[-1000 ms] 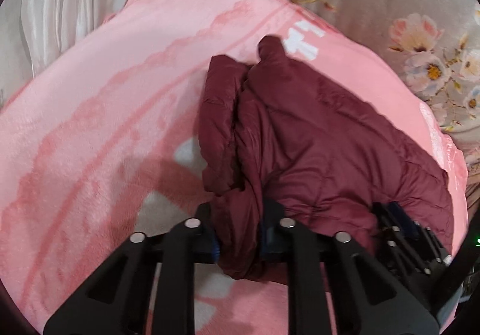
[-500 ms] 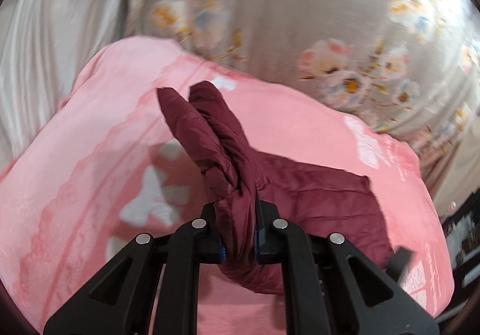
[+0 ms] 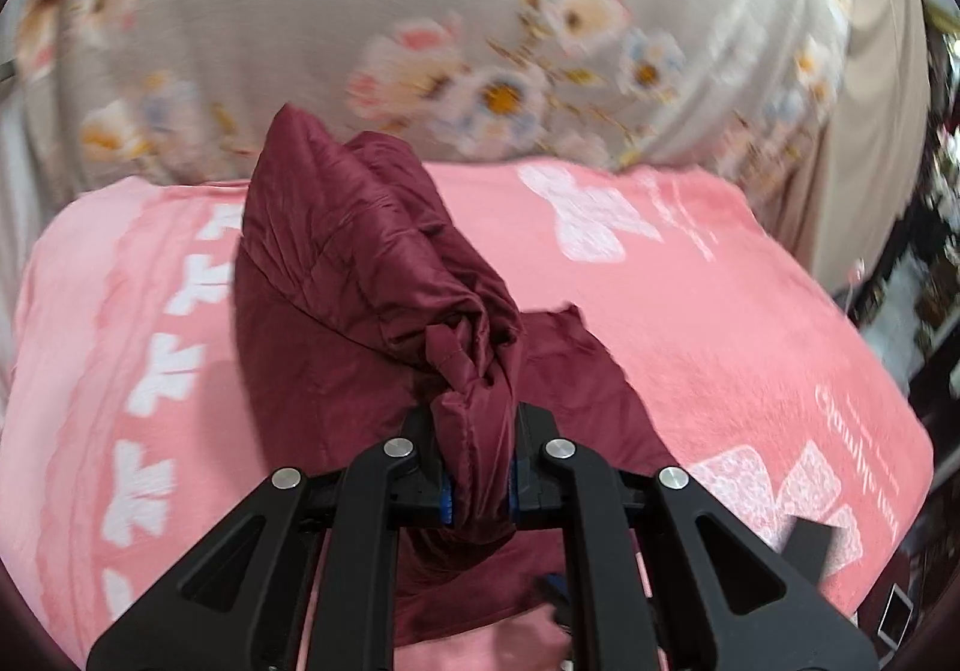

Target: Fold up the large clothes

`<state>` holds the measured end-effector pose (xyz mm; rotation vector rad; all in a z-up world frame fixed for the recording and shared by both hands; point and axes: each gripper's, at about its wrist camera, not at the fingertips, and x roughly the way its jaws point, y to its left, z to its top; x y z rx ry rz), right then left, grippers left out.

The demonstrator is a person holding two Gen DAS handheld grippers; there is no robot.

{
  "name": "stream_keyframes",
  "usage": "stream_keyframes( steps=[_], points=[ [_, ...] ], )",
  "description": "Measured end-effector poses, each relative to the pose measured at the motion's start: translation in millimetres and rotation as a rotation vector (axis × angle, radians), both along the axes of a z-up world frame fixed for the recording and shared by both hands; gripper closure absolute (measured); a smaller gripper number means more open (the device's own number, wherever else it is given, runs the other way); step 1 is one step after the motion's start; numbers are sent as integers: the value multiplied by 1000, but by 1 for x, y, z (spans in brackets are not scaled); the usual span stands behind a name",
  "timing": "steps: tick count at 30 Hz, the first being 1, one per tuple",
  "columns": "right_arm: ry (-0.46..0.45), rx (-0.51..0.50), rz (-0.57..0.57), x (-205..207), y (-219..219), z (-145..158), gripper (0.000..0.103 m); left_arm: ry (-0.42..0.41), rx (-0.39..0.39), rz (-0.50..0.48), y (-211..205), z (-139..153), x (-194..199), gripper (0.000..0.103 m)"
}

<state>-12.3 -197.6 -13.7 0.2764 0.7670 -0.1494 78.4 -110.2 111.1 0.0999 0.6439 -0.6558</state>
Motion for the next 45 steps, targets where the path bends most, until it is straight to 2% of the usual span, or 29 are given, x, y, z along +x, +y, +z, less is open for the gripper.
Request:
stream_keyframes(
  steps=[5, 7, 9, 11, 14, 17, 18, 20, 21, 22, 24, 26, 27, 28, 30, 34, 39, 41, 42, 43, 45],
  points=[
    [37, 11, -97, -25, -42, -7, 99, 92, 86, -57, -64, -35, -3, 92],
    [51, 18, -121, -32, -52, -12, 99, 147, 124, -64, -86, -60, -1, 92],
    [61, 23, -143, -41, -63, -17, 99, 180, 153, -58, -99, -81, 0, 86],
    [64, 23, -159, -46, -70, -18, 99, 186, 142, -51, -99, -84, -4, 80],
    [49, 20, -178, -50, -84, -11, 97, 180, 72, -49, -85, -59, -10, 64],
    [0, 5, -181, -48, -98, 11, 96, 86, -61, 1, -47, -8, -10, 38],
    [-29, -11, -176, -46, -98, 24, 95, 36, -90, 45, -33, 8, -8, 33],
    [-74, -39, -157, -33, -104, 49, 93, -42, -85, 153, -13, 25, 4, 31],
    [-100, -47, -146, -30, -105, 61, 88, -61, -61, 211, -4, 29, 19, 31],
    [-126, -55, -133, -23, -104, 74, 78, -57, -38, 254, 3, 26, 35, 31],
    [-166, -62, -105, -4, -103, 95, 62, -24, 35, 332, 13, 13, 73, 31],
    [-196, -76, -78, 11, -96, 111, 56, 2, 101, 386, 14, -4, 104, 31],
    [-200, -92, -66, 24, -92, 118, 49, 20, 134, 423, 14, -14, 119, 32],
    [-200, -105, -57, 35, -86, 121, 44, 46, 147, 440, 13, -24, 131, 32],
    [-168, -104, -32, 71, -83, 119, 41, 92, 152, 460, 20, -38, 142, 33],
    [-72, -57, -23, 129, -83, 102, 41, 123, 154, 471, 27, -55, 148, 33],
    [91, -50, -35, 187, -89, 61, 42, 134, 153, 460, 24, -64, 155, 33],
    [151, -25, -20, 201, -94, 42, 56, 135, 154, 456, 20, -65, 158, 33],
    [162, -8, -4, 203, -95, 35, 79, 137, 156, 452, 17, -67, 159, 33],
    [161, 13, 8, 202, -97, 30, 93, 139, 157, 448, 15, -67, 160, 33],
    [115, -4, -3, 190, -101, 33, 99, 142, 157, 437, 11, -68, 160, 33]
  ],
)
